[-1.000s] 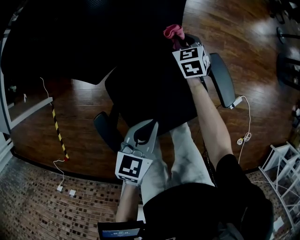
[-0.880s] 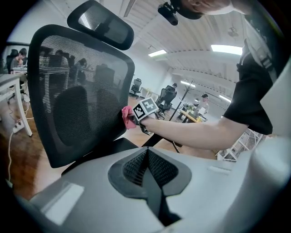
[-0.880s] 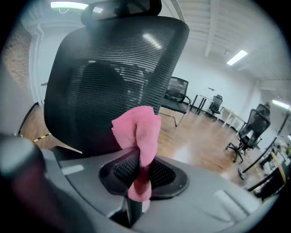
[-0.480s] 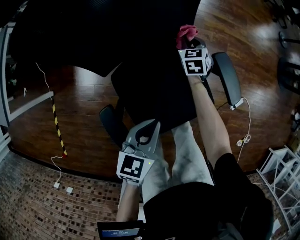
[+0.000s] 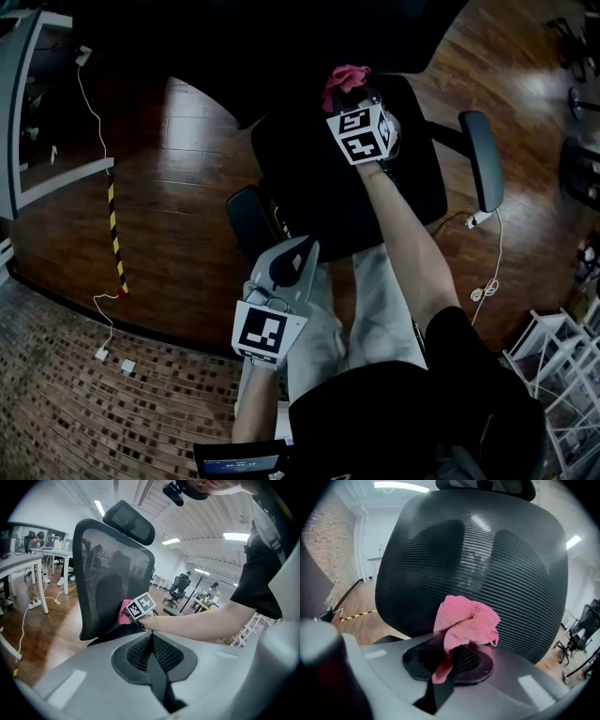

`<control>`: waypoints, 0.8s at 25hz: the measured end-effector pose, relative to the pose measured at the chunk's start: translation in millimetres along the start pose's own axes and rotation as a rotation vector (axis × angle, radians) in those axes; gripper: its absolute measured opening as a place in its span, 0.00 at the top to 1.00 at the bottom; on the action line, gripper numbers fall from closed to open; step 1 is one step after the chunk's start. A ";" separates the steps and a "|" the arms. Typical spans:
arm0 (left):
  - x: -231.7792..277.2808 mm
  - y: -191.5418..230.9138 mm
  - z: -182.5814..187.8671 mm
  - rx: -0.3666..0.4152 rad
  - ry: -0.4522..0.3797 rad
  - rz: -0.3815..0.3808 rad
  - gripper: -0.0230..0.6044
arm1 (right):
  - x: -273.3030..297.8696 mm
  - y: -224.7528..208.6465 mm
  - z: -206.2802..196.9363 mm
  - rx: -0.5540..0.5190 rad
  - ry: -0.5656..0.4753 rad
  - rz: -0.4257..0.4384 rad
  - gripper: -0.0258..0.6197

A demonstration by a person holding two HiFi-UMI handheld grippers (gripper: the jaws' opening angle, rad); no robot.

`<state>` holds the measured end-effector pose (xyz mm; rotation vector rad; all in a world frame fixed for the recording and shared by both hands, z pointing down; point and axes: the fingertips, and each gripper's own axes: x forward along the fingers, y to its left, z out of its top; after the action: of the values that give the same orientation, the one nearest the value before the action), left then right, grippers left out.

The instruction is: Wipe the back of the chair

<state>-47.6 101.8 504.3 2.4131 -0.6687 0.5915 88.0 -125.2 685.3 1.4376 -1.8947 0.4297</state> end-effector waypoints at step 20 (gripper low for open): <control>-47.2 43.5 -16.9 -0.046 -0.028 0.058 0.97 | 8.9 175.7 40.8 -0.177 -0.030 0.232 0.89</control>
<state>-113.7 96.3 508.7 2.3700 -0.7575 0.5606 -90.8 -100.2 689.7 1.1207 -2.0769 0.3399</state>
